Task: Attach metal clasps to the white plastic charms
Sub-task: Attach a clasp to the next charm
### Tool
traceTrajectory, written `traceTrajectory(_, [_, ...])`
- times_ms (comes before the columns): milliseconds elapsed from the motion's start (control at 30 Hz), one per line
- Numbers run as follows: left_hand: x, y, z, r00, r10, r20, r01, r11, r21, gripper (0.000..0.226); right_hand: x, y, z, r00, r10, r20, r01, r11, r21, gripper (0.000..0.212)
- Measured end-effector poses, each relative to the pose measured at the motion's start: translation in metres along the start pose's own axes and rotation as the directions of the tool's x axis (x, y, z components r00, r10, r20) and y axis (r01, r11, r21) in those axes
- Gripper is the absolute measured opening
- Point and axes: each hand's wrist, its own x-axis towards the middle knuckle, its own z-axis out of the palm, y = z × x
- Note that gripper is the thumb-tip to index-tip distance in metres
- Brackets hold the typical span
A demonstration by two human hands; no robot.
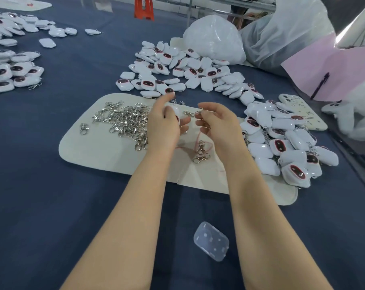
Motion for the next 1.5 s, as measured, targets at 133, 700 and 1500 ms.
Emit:
traceTrajectory(133, [0.001, 0.0, 0.004, 0.996, 0.02, 0.092, -0.04, 0.974, 0.225, 0.022, 0.0, -0.003, -0.001, 0.999, 0.023, 0.049, -0.028, 0.993, 0.111, 0.02])
traceTrajectory(700, [0.003, -0.004, 0.005, 0.992, 0.09, 0.088, -0.121, 0.876, 0.467, 0.014, 0.001, -0.002, 0.007, 0.992, -0.11, 0.064, 0.114, 0.991, -0.07, 0.021])
traceTrajectory(1500, [0.003, -0.004, 0.006, 0.995, 0.022, 0.093, -0.038, 0.984, 0.173, 0.008, -0.001, -0.008, 0.008, 0.982, -0.187, 0.023, 0.188, 0.981, -0.045, 0.017])
